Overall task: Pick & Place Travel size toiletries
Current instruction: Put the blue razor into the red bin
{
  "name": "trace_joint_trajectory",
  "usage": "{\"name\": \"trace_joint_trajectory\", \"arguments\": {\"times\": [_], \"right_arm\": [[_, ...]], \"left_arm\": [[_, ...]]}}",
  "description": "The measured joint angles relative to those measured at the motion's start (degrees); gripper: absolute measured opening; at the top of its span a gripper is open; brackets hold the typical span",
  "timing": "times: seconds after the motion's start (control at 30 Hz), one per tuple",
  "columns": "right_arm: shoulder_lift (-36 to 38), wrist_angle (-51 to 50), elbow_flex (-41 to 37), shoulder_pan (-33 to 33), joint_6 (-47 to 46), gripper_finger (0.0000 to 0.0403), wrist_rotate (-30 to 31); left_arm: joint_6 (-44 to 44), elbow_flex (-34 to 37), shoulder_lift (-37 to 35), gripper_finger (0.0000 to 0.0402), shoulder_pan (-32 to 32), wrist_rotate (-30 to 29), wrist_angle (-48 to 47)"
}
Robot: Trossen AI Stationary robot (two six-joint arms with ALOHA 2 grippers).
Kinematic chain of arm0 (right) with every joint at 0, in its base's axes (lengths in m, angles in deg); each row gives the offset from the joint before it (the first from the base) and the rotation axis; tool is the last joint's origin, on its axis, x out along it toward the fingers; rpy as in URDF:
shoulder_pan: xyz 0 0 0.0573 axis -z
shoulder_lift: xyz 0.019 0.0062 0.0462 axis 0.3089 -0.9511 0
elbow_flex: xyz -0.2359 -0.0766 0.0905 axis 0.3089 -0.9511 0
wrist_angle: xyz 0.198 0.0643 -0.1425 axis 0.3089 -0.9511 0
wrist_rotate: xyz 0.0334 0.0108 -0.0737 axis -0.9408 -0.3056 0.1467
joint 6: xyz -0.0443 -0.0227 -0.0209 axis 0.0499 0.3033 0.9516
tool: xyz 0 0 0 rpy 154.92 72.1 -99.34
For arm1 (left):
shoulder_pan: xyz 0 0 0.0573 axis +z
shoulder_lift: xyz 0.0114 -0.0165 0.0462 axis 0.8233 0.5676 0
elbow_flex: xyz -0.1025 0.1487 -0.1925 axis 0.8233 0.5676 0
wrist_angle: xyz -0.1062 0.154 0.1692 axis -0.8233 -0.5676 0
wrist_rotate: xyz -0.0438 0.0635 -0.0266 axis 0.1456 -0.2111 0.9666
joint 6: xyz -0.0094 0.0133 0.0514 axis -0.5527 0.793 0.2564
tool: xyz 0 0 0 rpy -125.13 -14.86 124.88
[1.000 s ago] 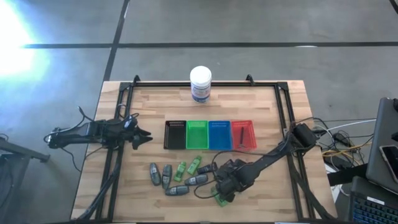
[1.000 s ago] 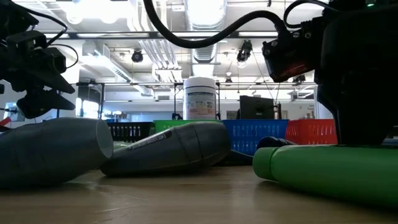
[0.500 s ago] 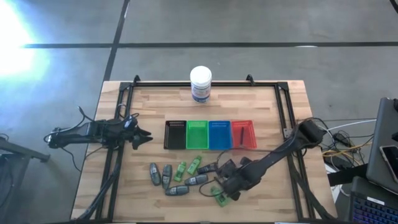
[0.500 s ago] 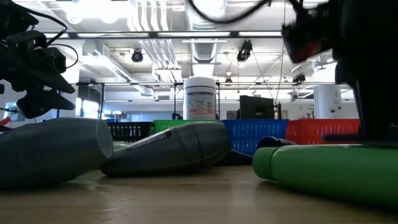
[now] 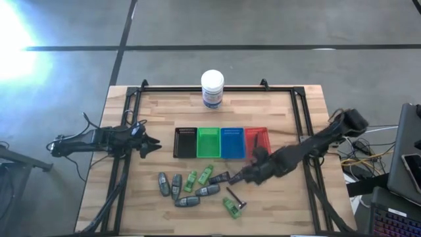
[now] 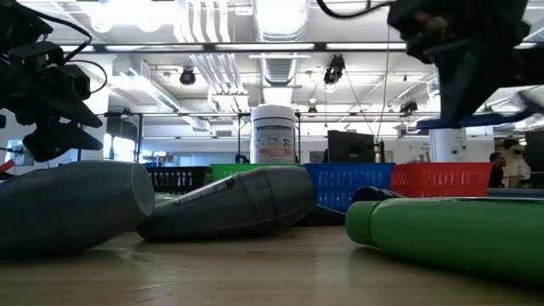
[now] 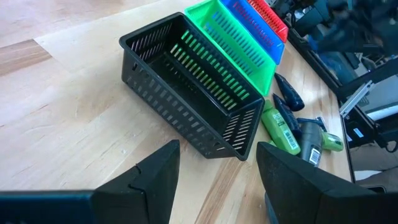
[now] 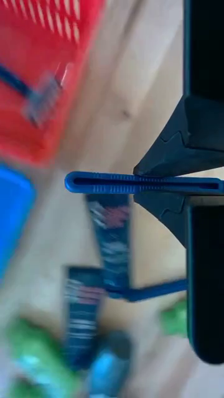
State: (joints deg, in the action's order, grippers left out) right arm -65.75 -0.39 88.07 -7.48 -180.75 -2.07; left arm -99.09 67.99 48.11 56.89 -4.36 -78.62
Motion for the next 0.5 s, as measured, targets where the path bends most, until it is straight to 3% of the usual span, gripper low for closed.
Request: {"name": "trace_joint_trajectory", "arguments": {"times": [0.23, 0.5], "right_arm": [[11.1, 0.6, -7.6, 11.5, 1.3, 0.0022, 1.5], [14.3, 7.1, -14.5, 27.6, 10.7, 0.0023, 0.3]], "left_arm": [[0.0, 0.0, 0.0, 0.0218, 0.0, 0.0, 0.0], [0.0, 0.0, 0.0, 0.0218, 0.0, 0.0, 0.0]]}}
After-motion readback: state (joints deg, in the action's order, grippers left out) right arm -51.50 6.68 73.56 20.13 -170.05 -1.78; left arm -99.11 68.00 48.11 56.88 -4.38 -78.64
